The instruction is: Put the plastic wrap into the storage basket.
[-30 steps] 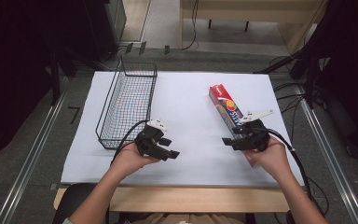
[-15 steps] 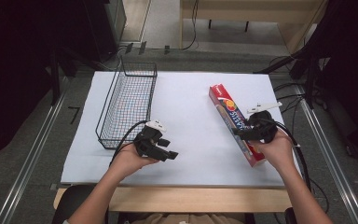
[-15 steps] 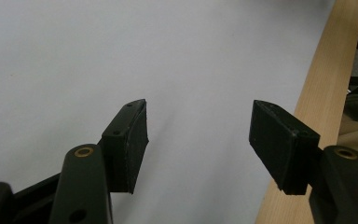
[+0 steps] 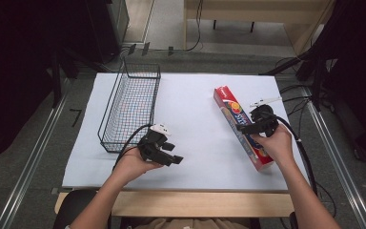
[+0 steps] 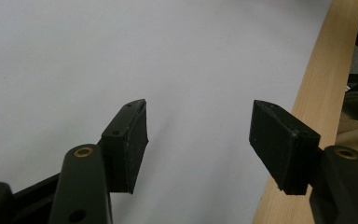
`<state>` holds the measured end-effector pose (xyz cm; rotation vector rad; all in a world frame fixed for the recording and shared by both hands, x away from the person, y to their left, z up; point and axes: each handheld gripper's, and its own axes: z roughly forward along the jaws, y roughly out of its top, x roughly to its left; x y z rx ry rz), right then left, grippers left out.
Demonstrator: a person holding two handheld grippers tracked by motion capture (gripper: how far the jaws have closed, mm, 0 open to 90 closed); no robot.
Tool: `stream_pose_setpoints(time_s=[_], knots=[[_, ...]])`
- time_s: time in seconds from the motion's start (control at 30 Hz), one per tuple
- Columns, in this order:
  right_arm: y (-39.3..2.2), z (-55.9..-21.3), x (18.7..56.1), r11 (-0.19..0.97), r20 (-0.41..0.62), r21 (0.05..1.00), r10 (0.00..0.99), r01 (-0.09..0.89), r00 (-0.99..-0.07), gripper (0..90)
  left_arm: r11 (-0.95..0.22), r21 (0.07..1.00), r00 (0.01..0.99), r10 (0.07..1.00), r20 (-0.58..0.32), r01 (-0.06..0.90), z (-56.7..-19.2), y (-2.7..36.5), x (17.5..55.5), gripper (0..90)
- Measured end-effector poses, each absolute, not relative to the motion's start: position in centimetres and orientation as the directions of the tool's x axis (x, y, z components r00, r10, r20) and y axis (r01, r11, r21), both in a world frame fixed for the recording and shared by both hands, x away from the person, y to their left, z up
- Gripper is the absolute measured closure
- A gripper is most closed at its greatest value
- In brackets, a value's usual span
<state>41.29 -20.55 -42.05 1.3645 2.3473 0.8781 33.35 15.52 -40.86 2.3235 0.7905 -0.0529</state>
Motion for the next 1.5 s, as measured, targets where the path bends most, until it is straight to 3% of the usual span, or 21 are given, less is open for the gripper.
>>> stream_pose_setpoints(time_s=[0.67,0.93,1.33,1.4,1.5], knots=[[-20.4,-45.2,41.7,0.425,0.059,0.481,0.857,0.767,-0.512,30.5,-0.596,0.585,0.818,0.524,-0.236,0.55,-40.9,15.3,33.2,37.3],[-20.6,-45.4,42.3,0.379,0.128,0.421,0.874,0.824,-0.468,32.4,-0.6,0.582,0.82,0.521,-0.237,0.549,-41.0,14.9,33.3,37.3],[-20.7,-44.9,42.2,0.361,0.103,0.432,0.891,0.827,-0.443,41.1,-0.597,0.587,0.821,0.52,-0.236,0.547,-40.9,15.1,33.5,37.3],[-20.8,-44.8,42.1,0.398,0.047,0.431,0.886,0.81,-0.461,41.4,-0.593,0.59,0.82,0.52,-0.238,0.547,-40.9,15.2,33.5,37.3],[-21.3,-44.4,42.1,0.378,0.084,0.433,0.887,0.819,-0.454,41.4,-0.596,0.59,0.822,0.519,-0.236,0.545,-40.9,15.2,33.5,37.1]])
